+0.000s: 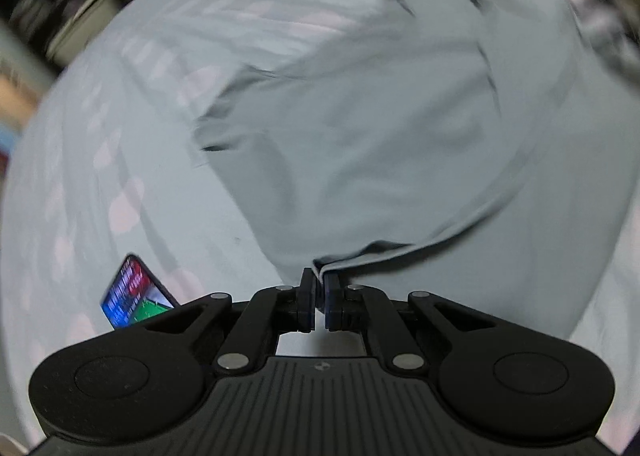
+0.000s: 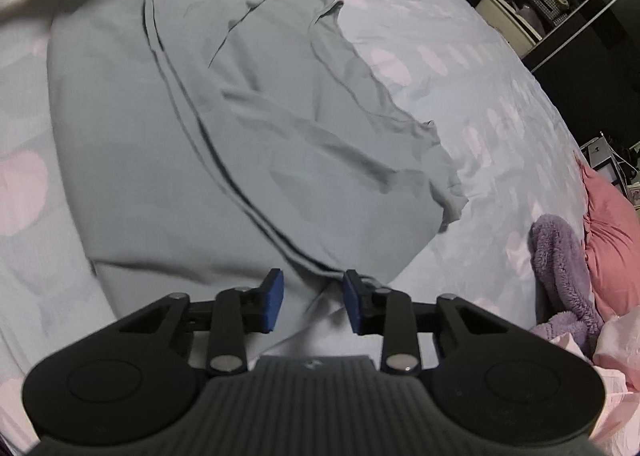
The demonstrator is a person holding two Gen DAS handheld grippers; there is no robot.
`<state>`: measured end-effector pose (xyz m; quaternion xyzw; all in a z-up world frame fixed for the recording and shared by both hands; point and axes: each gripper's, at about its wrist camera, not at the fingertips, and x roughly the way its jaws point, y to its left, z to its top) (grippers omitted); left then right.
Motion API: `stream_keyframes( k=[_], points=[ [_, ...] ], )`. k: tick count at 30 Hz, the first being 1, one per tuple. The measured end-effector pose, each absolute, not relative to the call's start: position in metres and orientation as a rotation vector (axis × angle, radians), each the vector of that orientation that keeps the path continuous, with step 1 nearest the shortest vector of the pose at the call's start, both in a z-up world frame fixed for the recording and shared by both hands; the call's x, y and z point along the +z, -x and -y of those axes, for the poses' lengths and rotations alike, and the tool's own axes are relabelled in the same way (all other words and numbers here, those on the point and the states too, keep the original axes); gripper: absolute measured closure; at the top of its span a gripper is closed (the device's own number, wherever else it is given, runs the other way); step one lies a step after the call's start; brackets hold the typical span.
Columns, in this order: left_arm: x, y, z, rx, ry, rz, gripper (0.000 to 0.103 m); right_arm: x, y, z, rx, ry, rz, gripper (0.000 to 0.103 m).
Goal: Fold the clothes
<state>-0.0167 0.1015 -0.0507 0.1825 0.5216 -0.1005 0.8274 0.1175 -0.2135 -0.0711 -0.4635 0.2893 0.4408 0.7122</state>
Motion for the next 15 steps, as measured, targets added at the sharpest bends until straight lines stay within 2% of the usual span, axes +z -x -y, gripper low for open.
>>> stream_keyframes(
  k=[8,12,15],
  points=[
    [-0.051,0.003,-0.119,-0.193,-0.238,-1.154,0.101,-0.087,-0.121,0.212,1.044,1.31,-0.5,0.067],
    [-0.054,0.001,-0.123,-0.165,-0.198,-1.17,0.101,-0.088,-0.129,0.205,1.029,1.301,-0.454,0.059],
    [-0.057,0.0,-0.126,-0.144,-0.168,-1.182,0.101,-0.09,-0.145,0.192,0.904,1.204,-0.518,0.059]
  ],
)
